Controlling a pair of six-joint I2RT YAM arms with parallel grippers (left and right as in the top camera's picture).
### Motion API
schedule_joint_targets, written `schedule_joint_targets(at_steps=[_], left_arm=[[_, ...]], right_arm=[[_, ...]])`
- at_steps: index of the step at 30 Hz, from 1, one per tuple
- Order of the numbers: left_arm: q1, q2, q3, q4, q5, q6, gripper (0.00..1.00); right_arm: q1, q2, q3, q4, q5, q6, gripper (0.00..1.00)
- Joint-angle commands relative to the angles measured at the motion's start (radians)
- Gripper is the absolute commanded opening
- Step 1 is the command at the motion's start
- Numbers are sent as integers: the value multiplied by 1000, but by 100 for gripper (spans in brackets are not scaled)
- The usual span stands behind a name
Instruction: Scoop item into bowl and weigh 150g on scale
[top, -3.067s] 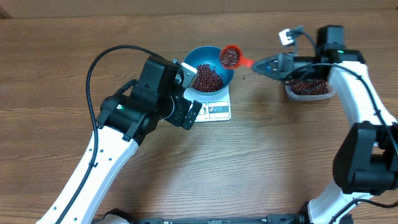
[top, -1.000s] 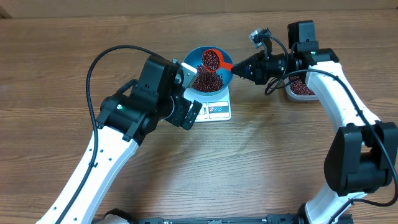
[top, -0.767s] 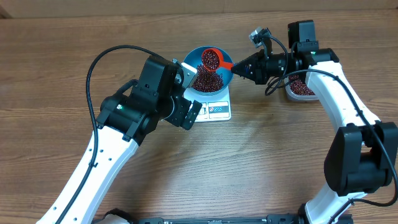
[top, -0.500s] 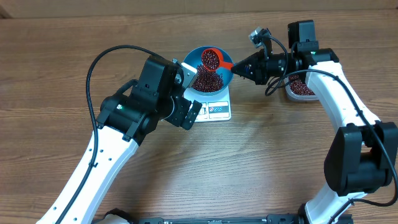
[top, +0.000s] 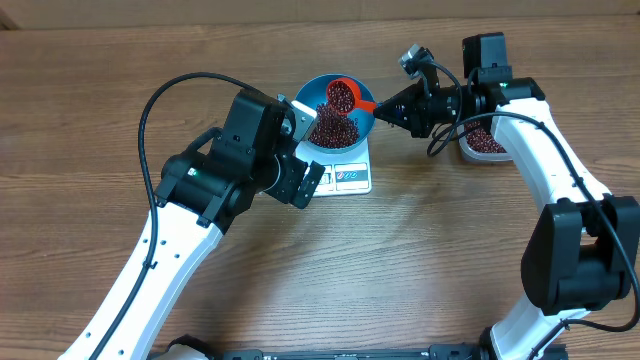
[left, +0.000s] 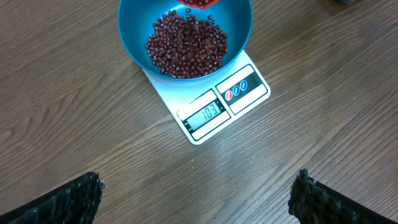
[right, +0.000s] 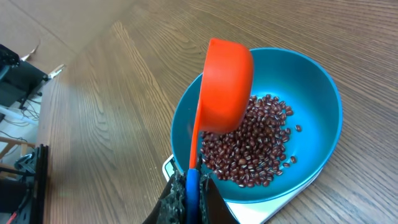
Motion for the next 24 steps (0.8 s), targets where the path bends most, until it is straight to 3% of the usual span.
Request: schedule_joint_targets(at_steps=[1,24], left_arm=[[4,-10,-7,2,3,-13,100],[4,-10,-7,2,3,-13,100]], right_arm=[[0,-11,33,3,-6,-19,4],[7,-47,33,-19,76,-15,4]])
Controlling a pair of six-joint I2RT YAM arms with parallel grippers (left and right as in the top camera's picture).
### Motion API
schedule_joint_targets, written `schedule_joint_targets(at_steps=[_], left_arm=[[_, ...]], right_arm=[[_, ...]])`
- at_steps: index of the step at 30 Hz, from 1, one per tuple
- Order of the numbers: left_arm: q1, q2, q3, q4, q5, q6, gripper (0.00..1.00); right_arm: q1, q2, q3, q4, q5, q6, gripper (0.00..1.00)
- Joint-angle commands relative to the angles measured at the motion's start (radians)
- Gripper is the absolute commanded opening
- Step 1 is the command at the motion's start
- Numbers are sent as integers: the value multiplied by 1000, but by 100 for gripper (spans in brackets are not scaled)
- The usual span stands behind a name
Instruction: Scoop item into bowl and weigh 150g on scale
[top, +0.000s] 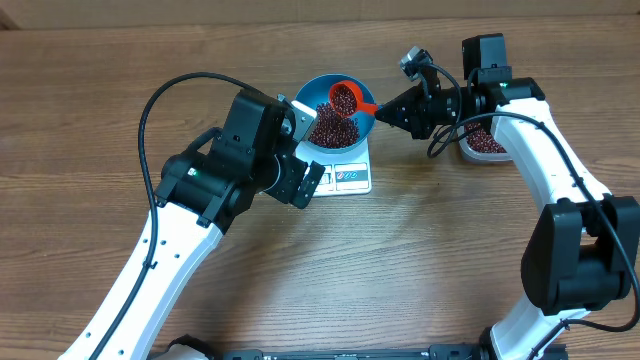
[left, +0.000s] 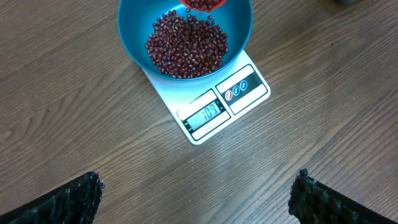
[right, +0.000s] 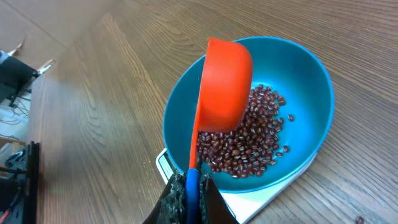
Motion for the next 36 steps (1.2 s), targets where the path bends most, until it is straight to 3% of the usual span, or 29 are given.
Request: schedule_joint_targets(at_steps=[1,9,16,36], left_arm=[[4,-10,-7,2,3,-13,100],[4,-10,-7,2,3,-13,100],[4,-10,-7,2,3,-13,100],[4,-10,-7,2,3,-13,100]], right_arm=[[8,-46,33,3,37,-7,4],[18,-56,33,-20,46,-3,4],[50,-72,33,-23,168,19,3],[51,-100,33,-37,169,45,4]])
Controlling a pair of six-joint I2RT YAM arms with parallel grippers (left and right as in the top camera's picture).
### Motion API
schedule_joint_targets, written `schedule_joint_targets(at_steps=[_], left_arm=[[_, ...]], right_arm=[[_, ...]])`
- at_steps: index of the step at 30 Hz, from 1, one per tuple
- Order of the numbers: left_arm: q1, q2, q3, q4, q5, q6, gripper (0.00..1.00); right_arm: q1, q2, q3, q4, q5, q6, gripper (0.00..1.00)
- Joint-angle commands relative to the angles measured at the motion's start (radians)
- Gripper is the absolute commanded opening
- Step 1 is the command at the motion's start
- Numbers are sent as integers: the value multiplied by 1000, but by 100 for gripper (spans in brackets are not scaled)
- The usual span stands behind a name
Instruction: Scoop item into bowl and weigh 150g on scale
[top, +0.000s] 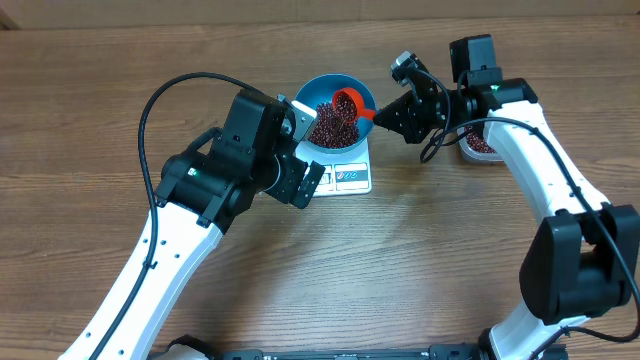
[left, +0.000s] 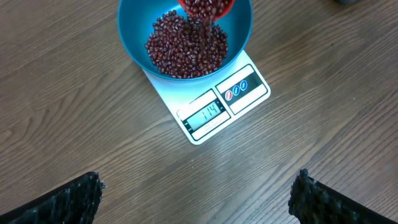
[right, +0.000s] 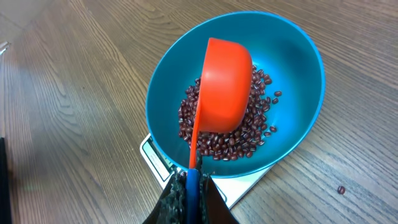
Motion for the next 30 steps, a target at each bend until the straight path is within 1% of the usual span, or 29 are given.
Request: schedule_joint_targets(at_steps=[1,16,21,26,28,30], left_arm=[[4,-10,-7,2,3,-13,100],[4,-10,-7,2,3,-13,99],[4,-10,-7,2,3,-13,100],[4,-10,-7,2,3,-13,100],[4,-10,-7,2,3,-13,100],[4,-10,-7,2,3,-13,100]], right_arm=[[0,-64,33,5,3,7,4],[0,-98,33,1,16,6,4],[20,-101,33,-30,17,-74,4],[29,-101,33,16,43,-20,4],[31,-101,33,3,42,-25,4],[37,-101,33,-17,43,-60,4]])
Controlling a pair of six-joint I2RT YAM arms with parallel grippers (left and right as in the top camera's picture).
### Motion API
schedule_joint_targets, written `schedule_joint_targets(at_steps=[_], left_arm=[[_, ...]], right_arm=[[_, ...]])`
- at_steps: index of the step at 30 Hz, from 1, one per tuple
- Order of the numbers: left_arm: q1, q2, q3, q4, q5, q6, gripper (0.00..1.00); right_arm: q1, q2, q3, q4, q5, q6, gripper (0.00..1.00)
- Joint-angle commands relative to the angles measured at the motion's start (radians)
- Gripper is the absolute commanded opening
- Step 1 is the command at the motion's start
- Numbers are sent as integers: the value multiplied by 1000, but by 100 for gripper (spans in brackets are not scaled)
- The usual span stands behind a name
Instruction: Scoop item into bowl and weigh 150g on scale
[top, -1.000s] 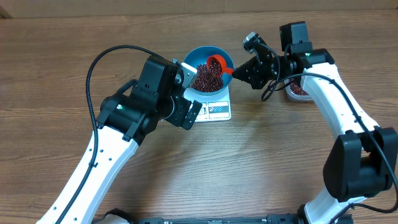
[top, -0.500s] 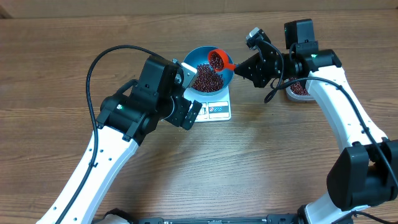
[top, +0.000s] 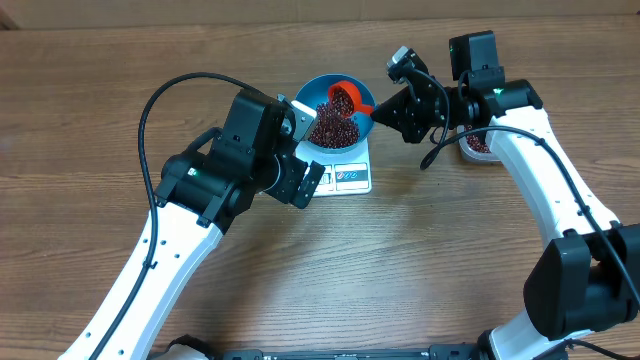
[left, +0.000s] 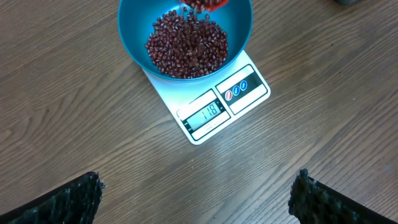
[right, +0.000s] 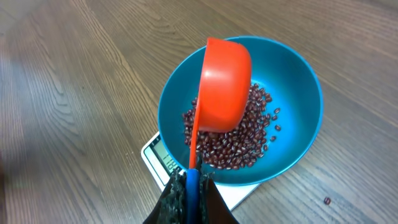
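Observation:
A blue bowl (top: 335, 125) of red beans (left: 186, 46) sits on the white scale (left: 214, 109), whose display reads 118. My right gripper (right: 191, 186) is shut on the blue handle of an orange scoop (right: 224, 87), held tilted over the bowl (right: 298, 124) with beans falling from it (left: 199, 5). The scoop (top: 345, 97) hangs above the bowl's right half. My left gripper (left: 196, 196) is open, hovering above the bare table in front of the scale, nothing between its fingers (left: 317, 199).
A container of red beans (top: 480, 145) stands at the right, partly behind my right arm. One stray bean (right: 327, 200) lies on the wood beside the scale. The table's far edge runs along the top of the overhead view.
The scale's reading went from 114 to 118. My right gripper with the scoop sits slightly higher and farther back over the bowl. The left arm has not moved.
The scoop stayed tilted over the bowl in my right gripper throughout, shifting a little between moments. The scale read 103, then 109, then 114, and now 118 as beans gathered in the bowl. My left gripper stayed open and still.

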Motion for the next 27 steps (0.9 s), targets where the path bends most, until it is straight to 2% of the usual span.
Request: schedule_joint_targets(at_steps=[1,4,7,15,19,21,24,27], left_arm=[[4,-10,-7,2,3,-10,100],[4,-10,-7,2,3,-10,100],[4,-10,-7,2,3,-10,100],[4,-10,-7,2,3,-10,100],[4,-10,-7,2,3,-10,100],[4,-10,-7,2,3,-10,100],[4,-10,-7,2,3,-10,100],[4,-10,-7,2,3,-10,100]], right_arm=[[11,-36,33,-17,5,-39,4],[11,-36,33,-4,10,-32,4],[11,-36,33,24,50,40,4],[11,-36,33,3,44,6,4],[11,-36,33,40,84,88,4],[14,-36,33,32,79,87,4],[32,-36,33,-5,65,1,4],[39,-36,33,18,105,30,4]])
